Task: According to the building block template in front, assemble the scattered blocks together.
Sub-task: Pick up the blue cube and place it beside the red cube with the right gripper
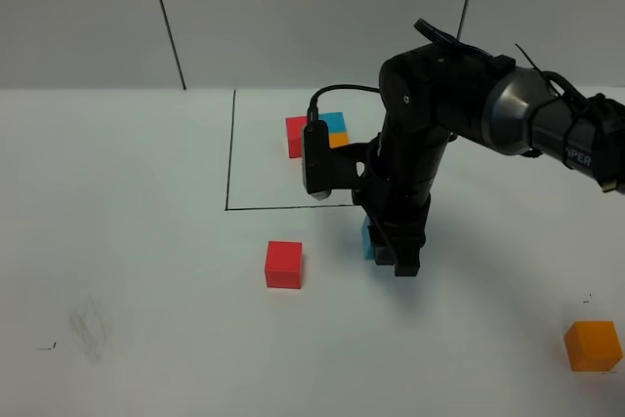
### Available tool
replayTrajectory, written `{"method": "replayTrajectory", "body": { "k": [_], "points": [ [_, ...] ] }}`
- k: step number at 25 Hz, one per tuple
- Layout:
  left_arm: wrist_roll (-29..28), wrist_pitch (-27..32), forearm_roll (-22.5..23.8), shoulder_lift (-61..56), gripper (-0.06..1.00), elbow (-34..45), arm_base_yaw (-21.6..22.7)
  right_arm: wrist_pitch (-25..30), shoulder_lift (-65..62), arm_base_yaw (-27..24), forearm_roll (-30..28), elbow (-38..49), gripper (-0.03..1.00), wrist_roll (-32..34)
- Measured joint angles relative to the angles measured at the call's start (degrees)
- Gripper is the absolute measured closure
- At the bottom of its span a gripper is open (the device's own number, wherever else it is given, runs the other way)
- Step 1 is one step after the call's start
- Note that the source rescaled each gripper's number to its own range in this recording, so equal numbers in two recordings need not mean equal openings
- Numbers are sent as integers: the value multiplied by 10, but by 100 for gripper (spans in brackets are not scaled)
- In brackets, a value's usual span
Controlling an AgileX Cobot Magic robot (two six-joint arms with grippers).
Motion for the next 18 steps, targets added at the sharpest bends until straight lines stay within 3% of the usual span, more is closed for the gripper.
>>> {"method": "replayTrajectory", "body": {
  "k": [10,18],
  "points": [
    [1,0,0,0,-5,0,0,-10,13,0,-23,-1,77,16],
    [1,0,0,0,-5,0,0,31,52,7,-25,-71,77,47]
  ]
}}
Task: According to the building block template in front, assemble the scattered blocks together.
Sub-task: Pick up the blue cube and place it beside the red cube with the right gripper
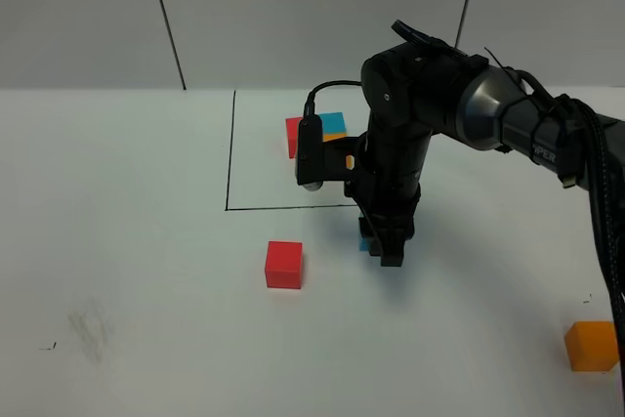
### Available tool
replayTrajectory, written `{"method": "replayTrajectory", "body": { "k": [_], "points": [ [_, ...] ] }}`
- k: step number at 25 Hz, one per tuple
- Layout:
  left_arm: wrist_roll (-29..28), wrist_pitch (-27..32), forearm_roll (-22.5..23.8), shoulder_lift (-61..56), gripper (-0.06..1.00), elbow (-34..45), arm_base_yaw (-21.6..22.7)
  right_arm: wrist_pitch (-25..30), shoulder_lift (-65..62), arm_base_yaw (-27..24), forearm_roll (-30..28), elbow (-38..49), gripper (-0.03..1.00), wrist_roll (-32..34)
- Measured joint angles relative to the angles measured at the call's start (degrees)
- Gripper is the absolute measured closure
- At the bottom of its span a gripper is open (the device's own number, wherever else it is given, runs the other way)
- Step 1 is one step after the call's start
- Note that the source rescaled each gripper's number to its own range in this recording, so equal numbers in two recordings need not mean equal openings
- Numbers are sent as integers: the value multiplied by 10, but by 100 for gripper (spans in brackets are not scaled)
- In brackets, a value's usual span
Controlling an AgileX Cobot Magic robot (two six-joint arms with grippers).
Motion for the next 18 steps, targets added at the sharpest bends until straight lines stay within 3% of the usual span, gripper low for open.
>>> {"method": "replayTrajectory", "body": {
  "k": [5,18],
  "points": [
    [0,0,0,0,-5,0,0,13,16,17,1,-10,77,30],
    [-1,0,0,0,-5,0,0,-19,19,56,-9,-14,77,103]
  ]
}}
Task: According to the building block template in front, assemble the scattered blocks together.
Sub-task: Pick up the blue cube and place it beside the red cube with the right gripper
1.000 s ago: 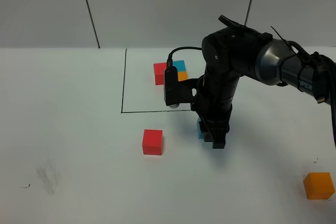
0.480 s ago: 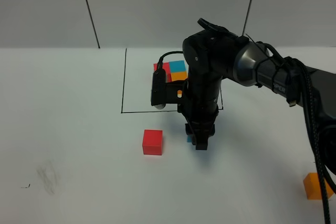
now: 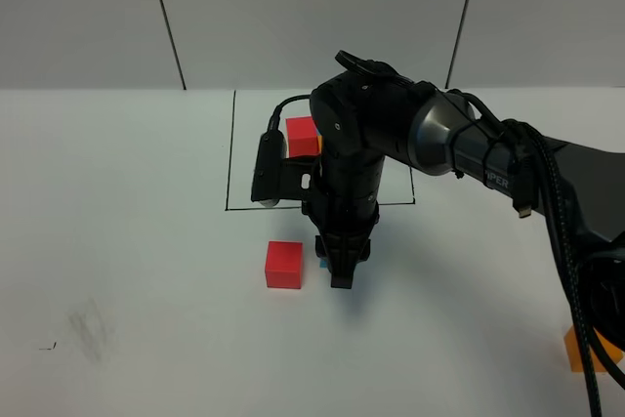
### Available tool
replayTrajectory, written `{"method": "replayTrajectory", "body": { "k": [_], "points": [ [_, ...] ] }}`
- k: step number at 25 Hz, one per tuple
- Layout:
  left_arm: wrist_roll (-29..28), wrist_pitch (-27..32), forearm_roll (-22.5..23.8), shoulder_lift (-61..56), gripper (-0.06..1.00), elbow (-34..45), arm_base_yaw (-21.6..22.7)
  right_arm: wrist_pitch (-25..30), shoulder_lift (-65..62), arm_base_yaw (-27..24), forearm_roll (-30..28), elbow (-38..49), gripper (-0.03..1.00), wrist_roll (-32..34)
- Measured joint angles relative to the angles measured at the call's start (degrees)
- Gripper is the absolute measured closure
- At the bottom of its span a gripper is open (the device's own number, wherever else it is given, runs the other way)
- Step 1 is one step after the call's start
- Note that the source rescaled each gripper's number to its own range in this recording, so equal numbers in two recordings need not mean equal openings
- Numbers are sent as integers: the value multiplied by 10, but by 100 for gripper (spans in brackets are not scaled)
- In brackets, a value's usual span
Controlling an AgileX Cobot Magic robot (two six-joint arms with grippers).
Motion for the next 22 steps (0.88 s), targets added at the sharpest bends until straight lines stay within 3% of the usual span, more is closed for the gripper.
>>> {"method": "replayTrajectory", "body": {
  "k": [7,22],
  "points": [
    [0,0,0,0,-5,0,0,-4,1,0,-23,0,77,39],
    [0,0,0,0,-5,0,0,-6,38,0,-36,-3,77,20]
  ]
}}
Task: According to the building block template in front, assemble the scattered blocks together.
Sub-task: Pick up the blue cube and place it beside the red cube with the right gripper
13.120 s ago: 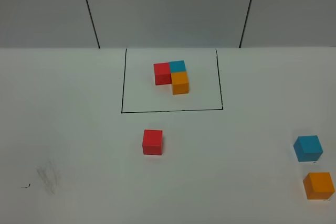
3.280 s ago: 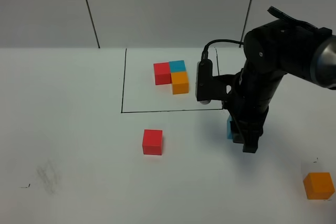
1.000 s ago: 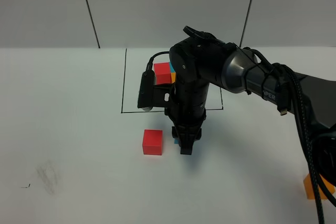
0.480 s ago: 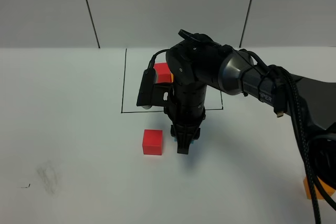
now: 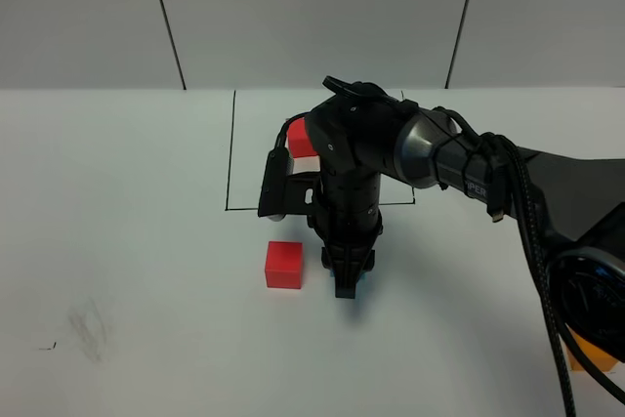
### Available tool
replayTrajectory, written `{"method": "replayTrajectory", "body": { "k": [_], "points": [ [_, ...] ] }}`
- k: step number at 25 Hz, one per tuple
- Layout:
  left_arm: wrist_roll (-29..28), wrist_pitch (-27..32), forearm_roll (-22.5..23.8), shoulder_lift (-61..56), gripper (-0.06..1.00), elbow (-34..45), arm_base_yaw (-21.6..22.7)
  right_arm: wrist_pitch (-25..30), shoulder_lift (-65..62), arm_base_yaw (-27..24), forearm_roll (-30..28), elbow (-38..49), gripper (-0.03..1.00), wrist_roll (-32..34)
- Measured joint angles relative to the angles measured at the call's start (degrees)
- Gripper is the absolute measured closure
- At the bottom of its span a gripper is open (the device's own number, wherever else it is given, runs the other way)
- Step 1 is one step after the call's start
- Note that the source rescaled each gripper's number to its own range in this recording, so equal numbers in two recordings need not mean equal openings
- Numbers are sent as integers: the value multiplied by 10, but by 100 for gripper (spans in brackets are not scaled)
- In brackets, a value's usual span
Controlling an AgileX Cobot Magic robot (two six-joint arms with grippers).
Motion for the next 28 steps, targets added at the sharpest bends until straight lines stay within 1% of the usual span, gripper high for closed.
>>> {"method": "replayTrajectory", "body": {
  "k": [11,23,28],
  "points": [
    [0,0,0,0,-5,0,0,-2,29,0,-2,-43,77,-18],
    [0,0,0,0,-5,0,0,9,40,1,6,-44,77,-24],
    [0,0,0,0,-5,0,0,9,40,10,13,-45,77,-27]
  ]
}}
